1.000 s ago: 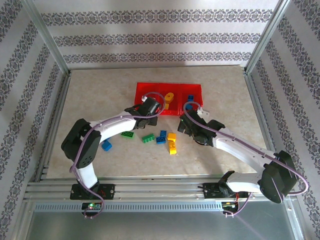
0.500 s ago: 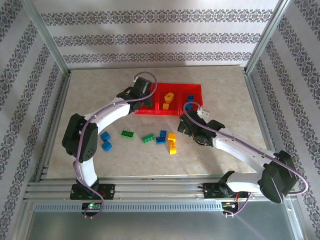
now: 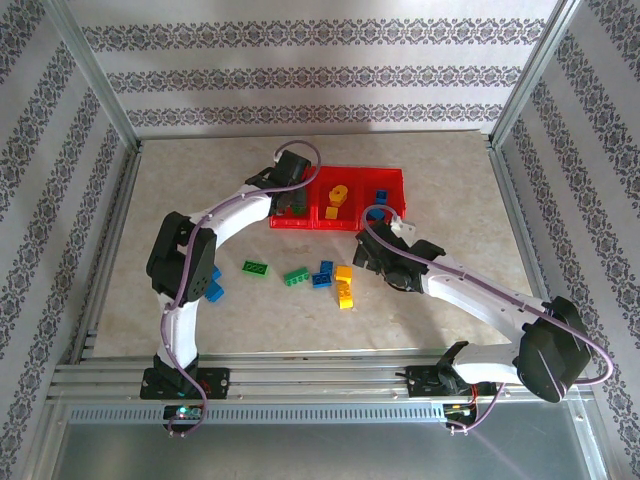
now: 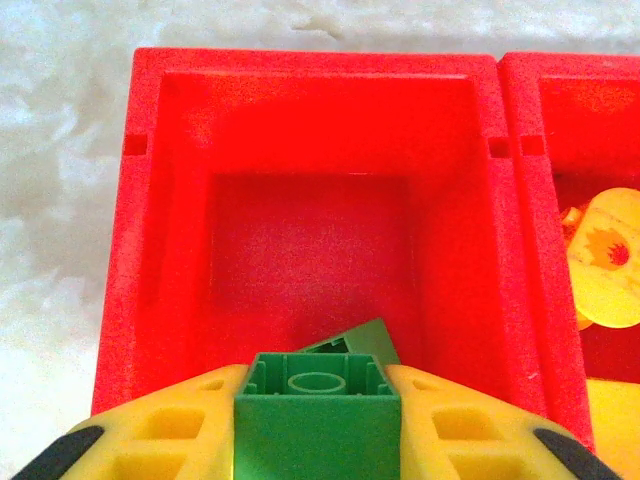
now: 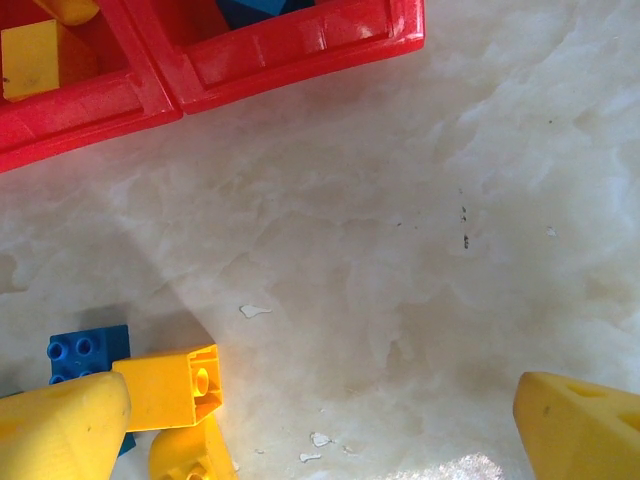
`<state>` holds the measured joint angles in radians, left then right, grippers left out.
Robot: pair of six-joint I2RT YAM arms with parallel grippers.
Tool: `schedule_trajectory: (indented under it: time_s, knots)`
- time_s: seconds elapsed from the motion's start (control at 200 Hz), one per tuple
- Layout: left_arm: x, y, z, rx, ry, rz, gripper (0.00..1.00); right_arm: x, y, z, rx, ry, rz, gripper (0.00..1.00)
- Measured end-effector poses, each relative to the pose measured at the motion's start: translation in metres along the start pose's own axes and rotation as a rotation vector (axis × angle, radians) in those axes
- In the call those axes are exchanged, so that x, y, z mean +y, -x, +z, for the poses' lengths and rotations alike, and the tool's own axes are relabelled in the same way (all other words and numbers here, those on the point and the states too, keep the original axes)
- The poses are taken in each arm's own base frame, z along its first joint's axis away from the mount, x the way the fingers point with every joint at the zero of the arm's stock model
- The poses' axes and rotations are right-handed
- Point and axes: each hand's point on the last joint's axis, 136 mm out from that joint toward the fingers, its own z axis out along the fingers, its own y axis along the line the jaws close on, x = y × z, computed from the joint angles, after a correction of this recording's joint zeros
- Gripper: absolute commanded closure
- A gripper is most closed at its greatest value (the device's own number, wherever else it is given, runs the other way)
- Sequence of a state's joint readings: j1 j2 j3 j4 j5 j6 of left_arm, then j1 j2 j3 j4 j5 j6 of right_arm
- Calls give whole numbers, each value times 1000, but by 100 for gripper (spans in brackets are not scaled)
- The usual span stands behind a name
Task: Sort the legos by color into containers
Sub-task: Place the lego in the container.
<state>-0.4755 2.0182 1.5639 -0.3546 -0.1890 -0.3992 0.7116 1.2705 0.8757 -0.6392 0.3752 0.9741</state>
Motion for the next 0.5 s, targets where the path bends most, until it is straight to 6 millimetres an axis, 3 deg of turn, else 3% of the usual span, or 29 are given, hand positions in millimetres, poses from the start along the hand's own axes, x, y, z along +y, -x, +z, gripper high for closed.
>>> schedule_trajectory:
  time_s: [0.5]
  knots:
    - [2, -6, 2, 13, 5, 2, 58, 5, -6, 4, 25, 1, -17, 2]
